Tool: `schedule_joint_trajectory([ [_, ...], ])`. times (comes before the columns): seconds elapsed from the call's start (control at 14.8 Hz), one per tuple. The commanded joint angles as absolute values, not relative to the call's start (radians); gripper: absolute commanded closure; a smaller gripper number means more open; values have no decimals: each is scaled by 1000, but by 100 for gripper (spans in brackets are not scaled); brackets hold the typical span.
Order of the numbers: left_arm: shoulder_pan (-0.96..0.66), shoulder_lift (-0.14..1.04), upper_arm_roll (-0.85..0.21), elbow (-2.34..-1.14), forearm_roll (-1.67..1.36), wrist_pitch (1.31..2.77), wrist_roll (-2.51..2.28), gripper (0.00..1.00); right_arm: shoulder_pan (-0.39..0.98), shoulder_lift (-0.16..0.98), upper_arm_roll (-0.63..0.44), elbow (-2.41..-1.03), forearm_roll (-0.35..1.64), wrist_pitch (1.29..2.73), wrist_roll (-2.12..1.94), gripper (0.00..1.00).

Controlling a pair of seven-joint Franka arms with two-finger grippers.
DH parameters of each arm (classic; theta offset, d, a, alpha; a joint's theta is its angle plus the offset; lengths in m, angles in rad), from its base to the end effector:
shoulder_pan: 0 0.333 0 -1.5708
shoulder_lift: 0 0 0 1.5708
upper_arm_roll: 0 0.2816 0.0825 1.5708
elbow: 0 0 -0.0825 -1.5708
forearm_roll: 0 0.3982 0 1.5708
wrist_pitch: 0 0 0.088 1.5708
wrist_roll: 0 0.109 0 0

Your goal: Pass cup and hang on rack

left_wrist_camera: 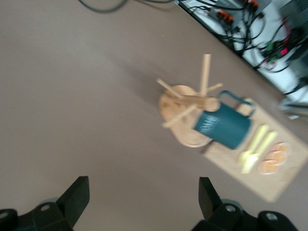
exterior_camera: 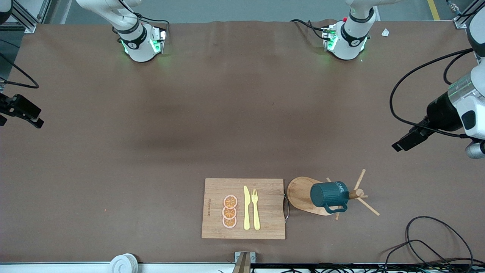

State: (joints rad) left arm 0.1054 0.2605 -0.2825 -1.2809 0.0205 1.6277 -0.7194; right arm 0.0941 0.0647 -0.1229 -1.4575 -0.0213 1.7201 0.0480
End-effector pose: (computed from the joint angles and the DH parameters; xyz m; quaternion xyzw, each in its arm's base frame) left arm 0.6368 -0.0876 0.5826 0.9604 0.2734 0.0324 0.0438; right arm 0.6016 -0.0169 0.6212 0.9943 -0.0371 0.0992 0.0136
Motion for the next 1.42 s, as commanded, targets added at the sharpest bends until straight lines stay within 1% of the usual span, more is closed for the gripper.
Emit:
schedule_joint_trajectory([
  [0.0,120,195,-270,-1302,64,1510,-513,0,81,71,-112,-1443,-25,1717,55,0],
  [0.07,136,171,-264,-1307,63,1470,-441,0,81,71,-112,-1443,-25,1717,55,0],
  [0.14,132,147,-237,-1327,63,1460,-361,0,80,71,-112,-1443,-23,1717,55,0],
  [0.27,126,57,-209,-1429,61,1463,-260,0,81,71,-112,-1443,-23,1715,55,0],
  [0.47,48,-63,-92,-1584,49,1471,-141,0,81,71,-112,-1443,-23,1715,55,0],
  [0.61,-15,-116,-49,-1638,40,1471,-120,0,81,71,-112,-1443,-25,1715,55,0],
  [0.68,-32,-138,-46,-1660,40,1471,-118,0,83,71,-112,-1443,-25,1713,54,0],
  [0.88,-46,-167,-46,-1686,40,1477,-100,0,84,71,-112,-1443,-29,1710,43,0],
  [1.22,-44,-149,-44,-1641,-15,1477,-66,0,80,71,-109,-1447,-12,1703,40,0],
  [1.35,-44,-149,-44,-1641,-15,1477,-75,0,83,71,-110,-1444,-11,1660,38,0],
])
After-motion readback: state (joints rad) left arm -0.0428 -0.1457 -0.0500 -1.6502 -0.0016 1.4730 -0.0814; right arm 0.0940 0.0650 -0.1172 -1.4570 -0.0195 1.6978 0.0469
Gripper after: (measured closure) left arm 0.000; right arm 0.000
